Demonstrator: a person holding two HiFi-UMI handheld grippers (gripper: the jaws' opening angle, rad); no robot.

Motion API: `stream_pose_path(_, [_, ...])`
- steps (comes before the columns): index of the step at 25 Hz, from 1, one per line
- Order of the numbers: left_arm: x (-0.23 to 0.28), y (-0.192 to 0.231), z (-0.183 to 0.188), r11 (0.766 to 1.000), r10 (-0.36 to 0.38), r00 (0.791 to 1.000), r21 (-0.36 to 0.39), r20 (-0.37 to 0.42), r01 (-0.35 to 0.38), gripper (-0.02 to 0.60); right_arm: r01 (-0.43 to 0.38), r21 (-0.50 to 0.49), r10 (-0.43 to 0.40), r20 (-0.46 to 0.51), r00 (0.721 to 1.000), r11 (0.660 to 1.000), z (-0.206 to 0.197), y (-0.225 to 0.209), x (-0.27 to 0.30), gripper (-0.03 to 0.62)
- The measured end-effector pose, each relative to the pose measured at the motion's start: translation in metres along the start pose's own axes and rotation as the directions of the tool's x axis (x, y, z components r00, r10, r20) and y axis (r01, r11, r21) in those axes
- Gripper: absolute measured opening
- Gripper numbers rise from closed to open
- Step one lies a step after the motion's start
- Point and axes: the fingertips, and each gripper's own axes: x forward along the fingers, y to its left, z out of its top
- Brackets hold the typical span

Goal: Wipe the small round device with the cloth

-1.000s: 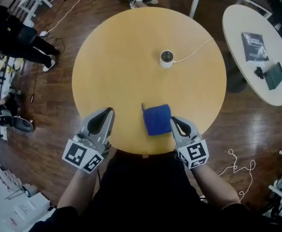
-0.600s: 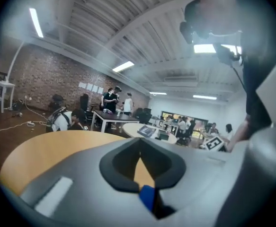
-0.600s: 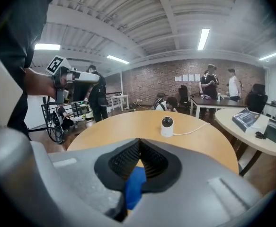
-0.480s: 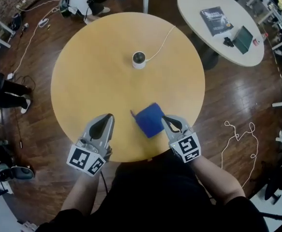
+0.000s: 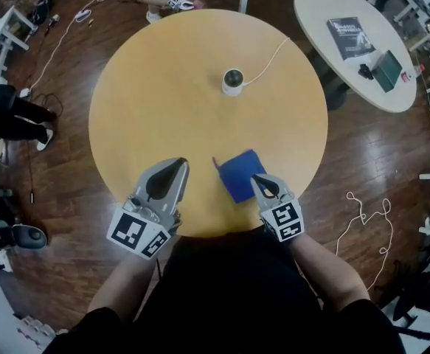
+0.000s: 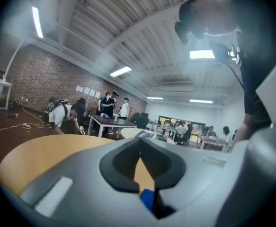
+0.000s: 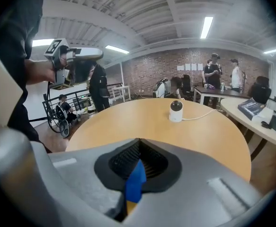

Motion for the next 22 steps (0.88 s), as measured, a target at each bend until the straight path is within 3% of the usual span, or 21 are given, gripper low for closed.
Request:
stream_pose_path(7, [0.002,0.0,-0.043,1.0,-0.022,0.998,0.017,-0.063,0.023,0.003,0.005,-0.038,-0.007,-0.066,0.998,0.999,-0.018,-0.001,0.015,0.002])
stream_pose_path(13, [0.005,-0.001,-0.083,1.0,-0.011,0.986,-0.01,-0.164,0.01,0.003,-0.021,-0.042,0.016,-0.112,0.994,0.999,-0.028,0.004,0.023,0.071])
stream_pose_path(22, [0.016,-0.009,-0.115,0.997,-0.071,0.968,-0.039,-0.24,0.064,0.003,-0.038,-0.032,0.032,-0.172,0.985,0.999,-0.046,0.007,0.038,0.14])
